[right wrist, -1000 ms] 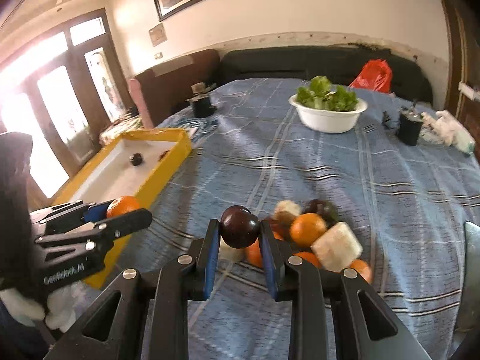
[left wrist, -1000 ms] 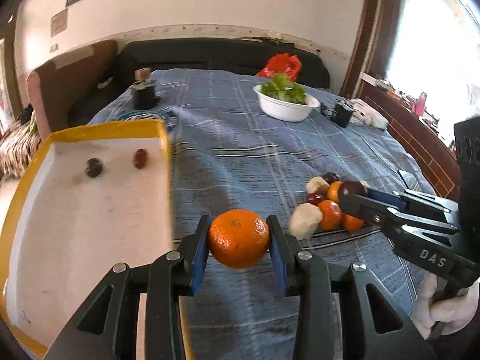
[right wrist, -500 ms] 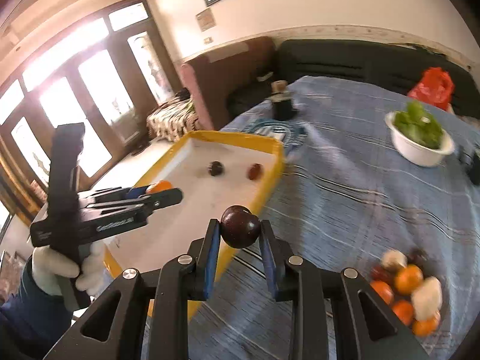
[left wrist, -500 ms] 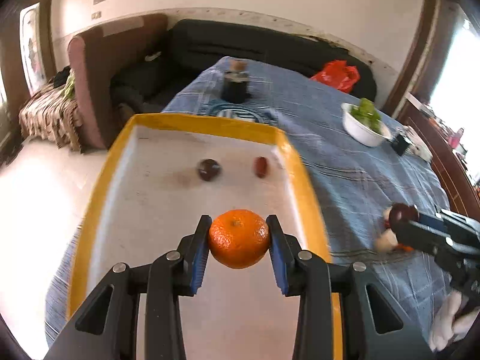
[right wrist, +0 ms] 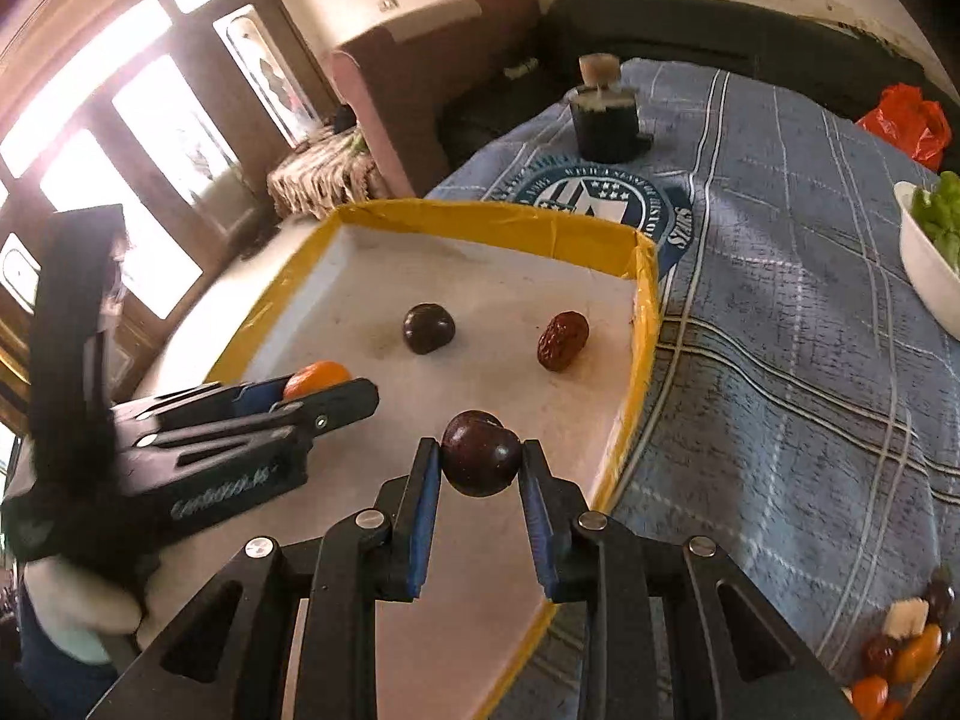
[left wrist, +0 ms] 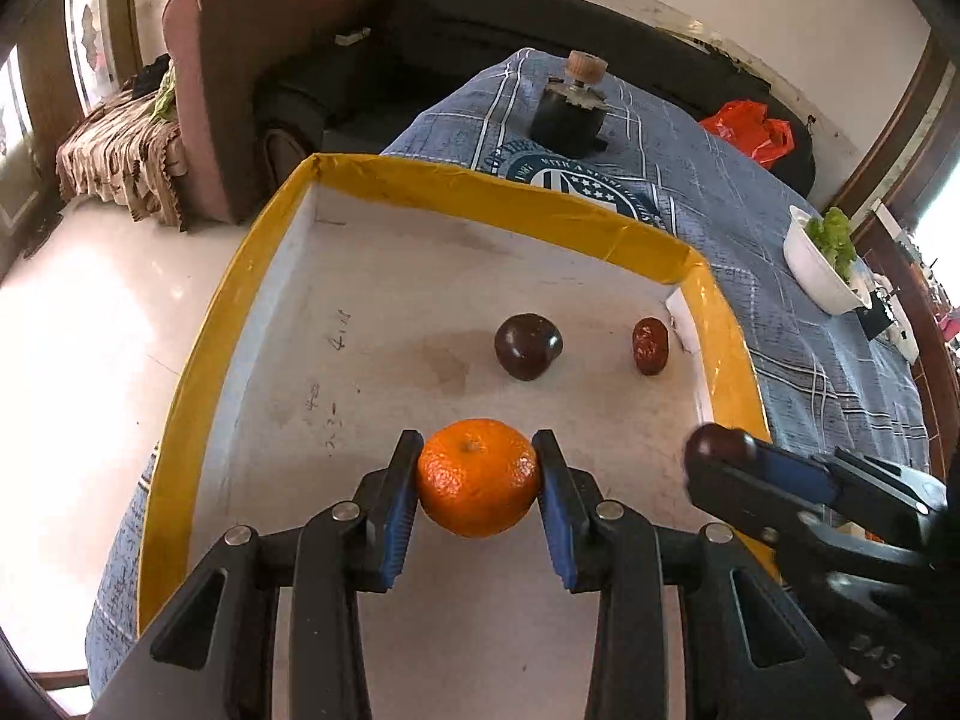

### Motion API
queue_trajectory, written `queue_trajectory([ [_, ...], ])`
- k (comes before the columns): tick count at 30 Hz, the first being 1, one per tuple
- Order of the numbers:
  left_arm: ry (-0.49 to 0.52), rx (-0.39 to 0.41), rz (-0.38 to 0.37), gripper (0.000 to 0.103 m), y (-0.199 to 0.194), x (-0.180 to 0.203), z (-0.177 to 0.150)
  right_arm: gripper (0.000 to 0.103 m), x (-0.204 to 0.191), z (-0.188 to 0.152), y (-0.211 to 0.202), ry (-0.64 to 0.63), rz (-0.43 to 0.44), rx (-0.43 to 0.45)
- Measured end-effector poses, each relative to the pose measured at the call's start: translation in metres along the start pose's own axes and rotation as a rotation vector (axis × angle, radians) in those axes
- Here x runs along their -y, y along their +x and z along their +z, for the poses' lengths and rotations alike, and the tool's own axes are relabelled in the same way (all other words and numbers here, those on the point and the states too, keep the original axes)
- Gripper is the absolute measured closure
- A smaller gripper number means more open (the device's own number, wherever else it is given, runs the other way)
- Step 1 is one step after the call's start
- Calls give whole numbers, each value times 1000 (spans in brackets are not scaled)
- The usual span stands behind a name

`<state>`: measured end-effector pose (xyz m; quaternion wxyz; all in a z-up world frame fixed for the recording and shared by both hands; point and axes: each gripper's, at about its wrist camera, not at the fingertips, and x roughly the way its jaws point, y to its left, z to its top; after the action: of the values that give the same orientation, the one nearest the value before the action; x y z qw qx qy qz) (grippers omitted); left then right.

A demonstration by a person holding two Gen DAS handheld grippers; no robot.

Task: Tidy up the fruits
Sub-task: 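Carry mandarin and plum into the tray and release them, then return both tools to the fruit cluster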

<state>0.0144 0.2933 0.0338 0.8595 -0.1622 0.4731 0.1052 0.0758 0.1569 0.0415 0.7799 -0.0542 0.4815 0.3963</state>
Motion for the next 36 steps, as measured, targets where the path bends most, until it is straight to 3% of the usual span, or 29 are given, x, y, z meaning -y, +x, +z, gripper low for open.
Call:
queue_trajectory([
  [16, 41, 26, 15, 66, 14, 7, 11, 72, 2, 19, 29, -23, -67, -27],
  [25, 28, 37, 12, 56, 14, 3, 15, 72, 5, 23, 31, -20, -65, -31],
  [30, 12, 44, 6, 52, 10, -3, 14, 61, 4, 22, 25, -30, -70, -16],
  [36, 17, 90, -43, 47, -10, 1, 10, 38, 4, 18, -8, -39, -68, 71],
])
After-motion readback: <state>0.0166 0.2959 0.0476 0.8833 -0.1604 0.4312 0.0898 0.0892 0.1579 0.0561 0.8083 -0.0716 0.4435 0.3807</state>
